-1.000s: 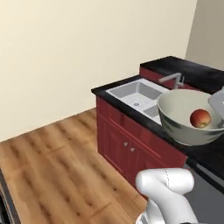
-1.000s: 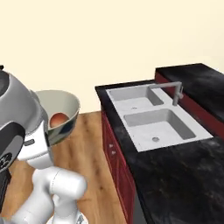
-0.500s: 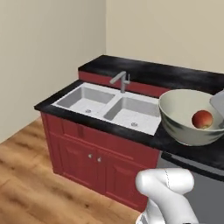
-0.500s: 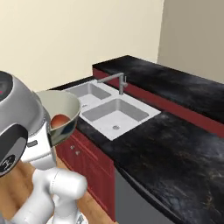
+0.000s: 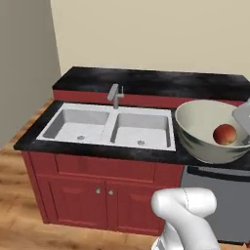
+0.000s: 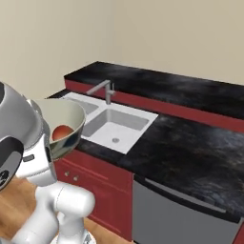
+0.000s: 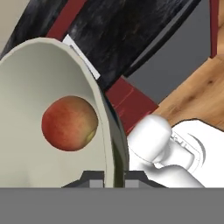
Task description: Pick the apple from the cabinet and place it in the bowl. Then pick the bowl and place it in the sink. Then turn on the sink facuet.
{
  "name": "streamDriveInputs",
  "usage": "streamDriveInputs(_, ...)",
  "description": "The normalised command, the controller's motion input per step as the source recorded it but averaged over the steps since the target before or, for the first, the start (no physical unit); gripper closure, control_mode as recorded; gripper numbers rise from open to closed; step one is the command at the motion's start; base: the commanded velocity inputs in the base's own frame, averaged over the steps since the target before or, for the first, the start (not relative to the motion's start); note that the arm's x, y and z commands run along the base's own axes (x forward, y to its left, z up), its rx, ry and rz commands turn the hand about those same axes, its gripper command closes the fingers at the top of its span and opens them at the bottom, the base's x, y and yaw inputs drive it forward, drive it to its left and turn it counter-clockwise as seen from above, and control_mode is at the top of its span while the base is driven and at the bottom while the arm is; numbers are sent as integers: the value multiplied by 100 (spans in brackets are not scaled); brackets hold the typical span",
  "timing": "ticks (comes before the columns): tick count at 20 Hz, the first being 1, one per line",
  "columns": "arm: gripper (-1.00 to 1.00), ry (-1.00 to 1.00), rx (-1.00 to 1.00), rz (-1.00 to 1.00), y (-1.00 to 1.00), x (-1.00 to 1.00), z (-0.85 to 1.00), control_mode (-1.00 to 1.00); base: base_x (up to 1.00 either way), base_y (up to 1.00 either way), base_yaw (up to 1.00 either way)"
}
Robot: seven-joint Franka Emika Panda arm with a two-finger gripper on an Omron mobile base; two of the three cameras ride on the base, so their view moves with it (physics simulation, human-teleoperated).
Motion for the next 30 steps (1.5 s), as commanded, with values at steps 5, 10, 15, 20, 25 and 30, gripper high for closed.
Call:
streamDriveInputs(5,100,0,0,0,0,0,0,100,36,26,-51)
streamDriveInputs(10,100,0,0,0,0,0,0,100,10,1,-25)
streamDriveInputs(15,100,0,0,0,0,0,0,100,23,9,-7)
streamDriveInputs(20,100,0,0,0,0,0,0,100,51,7,0)
streamDriveInputs(25,100,0,0,0,0,0,0,100,57,13,-9)
streamDriveInputs(30,100,0,0,0,0,0,0,100,25,31,-24)
